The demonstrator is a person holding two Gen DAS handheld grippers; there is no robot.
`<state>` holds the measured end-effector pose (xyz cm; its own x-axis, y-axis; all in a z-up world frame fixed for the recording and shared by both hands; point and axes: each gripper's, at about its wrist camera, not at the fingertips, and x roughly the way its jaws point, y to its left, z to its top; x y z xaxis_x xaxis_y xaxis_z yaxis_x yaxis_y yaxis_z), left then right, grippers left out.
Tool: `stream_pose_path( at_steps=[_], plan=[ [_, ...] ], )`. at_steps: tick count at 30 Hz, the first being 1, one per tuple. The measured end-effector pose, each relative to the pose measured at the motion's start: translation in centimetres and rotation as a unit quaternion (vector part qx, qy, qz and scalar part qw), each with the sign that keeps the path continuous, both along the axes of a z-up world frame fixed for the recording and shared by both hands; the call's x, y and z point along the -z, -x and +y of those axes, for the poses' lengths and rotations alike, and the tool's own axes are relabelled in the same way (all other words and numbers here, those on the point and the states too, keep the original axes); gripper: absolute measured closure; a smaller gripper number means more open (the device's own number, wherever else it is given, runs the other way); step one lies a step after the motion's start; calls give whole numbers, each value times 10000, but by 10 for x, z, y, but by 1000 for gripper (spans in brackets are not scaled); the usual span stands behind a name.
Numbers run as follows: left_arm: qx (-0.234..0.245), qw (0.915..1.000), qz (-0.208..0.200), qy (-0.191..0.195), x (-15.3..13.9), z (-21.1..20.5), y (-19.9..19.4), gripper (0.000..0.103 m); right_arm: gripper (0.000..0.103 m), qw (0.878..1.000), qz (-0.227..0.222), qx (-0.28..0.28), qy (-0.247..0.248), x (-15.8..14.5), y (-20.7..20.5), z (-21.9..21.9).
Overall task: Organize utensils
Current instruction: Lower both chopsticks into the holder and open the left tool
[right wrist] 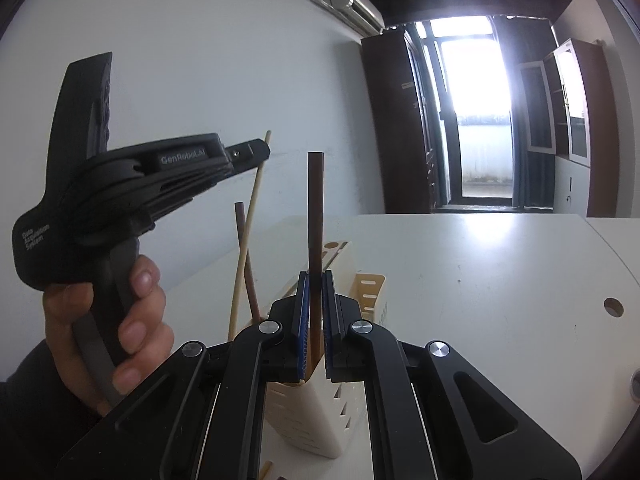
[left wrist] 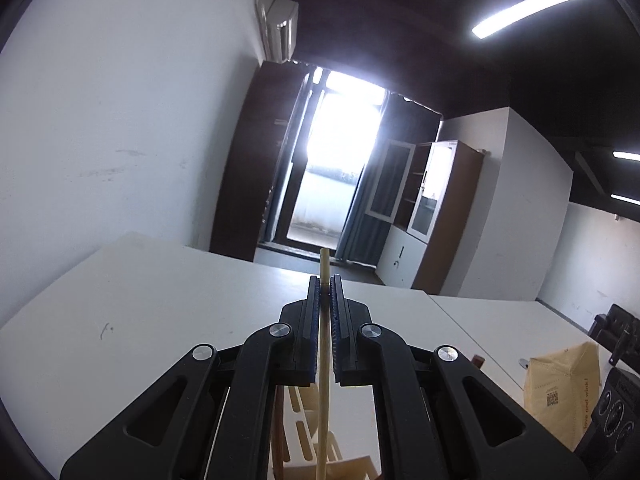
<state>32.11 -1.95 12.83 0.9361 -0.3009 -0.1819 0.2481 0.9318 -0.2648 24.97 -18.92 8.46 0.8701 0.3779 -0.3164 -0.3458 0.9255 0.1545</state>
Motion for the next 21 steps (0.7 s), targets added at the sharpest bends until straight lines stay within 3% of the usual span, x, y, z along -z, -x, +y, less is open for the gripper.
stream_pose_path(
  at_steps=[9,16,21],
  plan=[
    [-58,9993,-241,278,-21,4,-1,98,96,10000,26,-43,-24,8,-1,-2],
    [-118,9996,210,157,14,-1,-8,98,96,10000,50,-35,-18,7,-6,0],
    [-215,9996,-41,-157,16,-5,15,98,96,9999,73,-71,-10,9,-5,3]
  ],
)
